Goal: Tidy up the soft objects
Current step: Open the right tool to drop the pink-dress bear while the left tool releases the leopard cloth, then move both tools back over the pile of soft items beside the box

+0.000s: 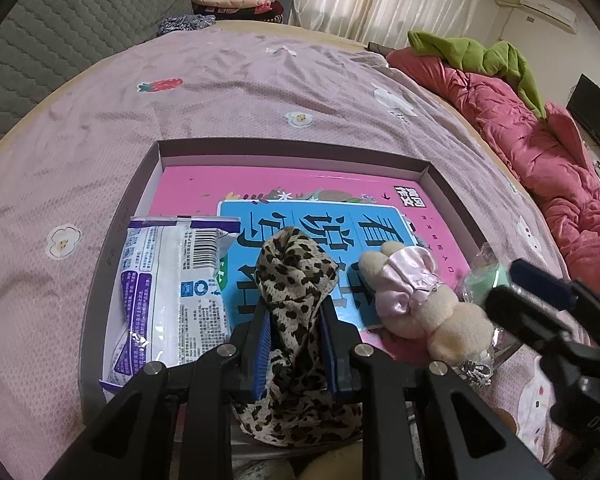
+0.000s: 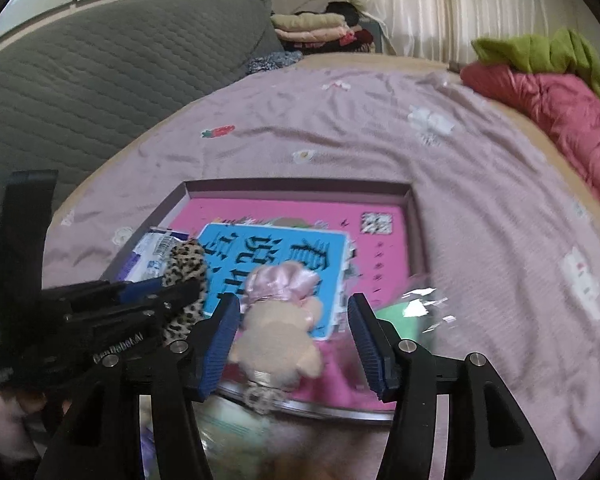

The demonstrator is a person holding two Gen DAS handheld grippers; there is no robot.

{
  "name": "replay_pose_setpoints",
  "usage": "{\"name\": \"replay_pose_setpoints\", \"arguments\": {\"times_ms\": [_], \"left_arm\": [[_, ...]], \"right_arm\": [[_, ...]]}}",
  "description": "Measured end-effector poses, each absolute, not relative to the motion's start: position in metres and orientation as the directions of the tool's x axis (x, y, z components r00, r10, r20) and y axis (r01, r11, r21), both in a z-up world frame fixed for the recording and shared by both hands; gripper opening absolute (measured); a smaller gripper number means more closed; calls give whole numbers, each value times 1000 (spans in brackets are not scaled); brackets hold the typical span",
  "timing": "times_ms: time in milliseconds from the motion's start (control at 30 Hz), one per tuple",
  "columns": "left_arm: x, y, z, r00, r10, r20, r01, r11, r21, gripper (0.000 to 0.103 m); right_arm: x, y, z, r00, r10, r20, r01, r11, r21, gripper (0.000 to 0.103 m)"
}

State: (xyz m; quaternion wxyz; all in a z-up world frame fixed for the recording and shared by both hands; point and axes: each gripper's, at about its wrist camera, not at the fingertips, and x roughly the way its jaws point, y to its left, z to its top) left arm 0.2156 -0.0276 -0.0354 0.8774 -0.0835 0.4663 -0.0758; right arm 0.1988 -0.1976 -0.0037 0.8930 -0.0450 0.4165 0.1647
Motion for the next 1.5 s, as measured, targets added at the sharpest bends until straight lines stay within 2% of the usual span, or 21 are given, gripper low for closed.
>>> {"name": "replay_pose_setpoints", "arguments": {"times_ms": [67,267,433,667,867,1067,1233,1500], "left_arm": [[215,-27,-34,554,-211,-805,53,974,-218,22],[212,-26,-32,556,-213,-804,57,974,-218,23],[212,-27,-32,550,-208,-809,53,975,-215,24],[216,-30,-36,534,-194,-823,43,978,-203,36],[216,-28,-35,539,-201,-818,38,976,-215,44],[214,-26,-28,549,-209,-809,40,974,-225,54],[211,-24,-23,557,-202,-805,33,975,-221,56],[197,-17,-8,583,-210,-785,22,970,-243,57]], "right_arm": [[194,-201,1,609,227,-760,-349,937,0,58],[176,-198,-1,583,248,-774,-435,900,-38,58],[175,-190,-19,572,162,-804,-445,885,-138,58],[183,-189,-27,567,138,-812,-423,895,-143,58],[186,-190,-30,555,139,-820,-415,901,-128,65],[189,-201,-25,548,178,-817,-388,920,-60,66],[192,-212,-23,542,214,-813,-356,935,9,67],[190,-220,-17,554,236,-798,-339,940,43,69]]}}
